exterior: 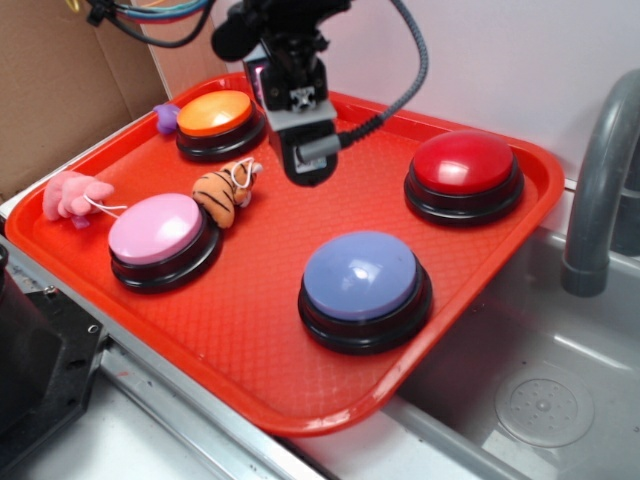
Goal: Push the purple button.
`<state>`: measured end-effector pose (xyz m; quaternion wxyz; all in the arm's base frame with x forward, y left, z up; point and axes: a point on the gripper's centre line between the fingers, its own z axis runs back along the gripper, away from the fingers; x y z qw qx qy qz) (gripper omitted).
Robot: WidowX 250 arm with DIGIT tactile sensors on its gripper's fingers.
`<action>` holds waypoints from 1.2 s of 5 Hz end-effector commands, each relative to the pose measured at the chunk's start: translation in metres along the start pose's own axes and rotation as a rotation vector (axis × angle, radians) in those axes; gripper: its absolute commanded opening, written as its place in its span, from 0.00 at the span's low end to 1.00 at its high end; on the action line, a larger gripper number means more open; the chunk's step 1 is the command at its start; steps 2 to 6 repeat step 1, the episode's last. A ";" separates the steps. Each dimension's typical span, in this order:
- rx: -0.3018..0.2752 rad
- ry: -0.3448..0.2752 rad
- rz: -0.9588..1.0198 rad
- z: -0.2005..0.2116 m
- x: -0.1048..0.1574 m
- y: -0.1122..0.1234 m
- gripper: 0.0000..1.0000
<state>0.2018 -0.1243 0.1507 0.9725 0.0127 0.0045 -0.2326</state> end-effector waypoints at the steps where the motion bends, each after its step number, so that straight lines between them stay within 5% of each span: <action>1: 0.040 -0.126 -0.008 0.034 -0.001 -0.010 1.00; 6: 0.040 -0.126 -0.008 0.034 -0.001 -0.010 1.00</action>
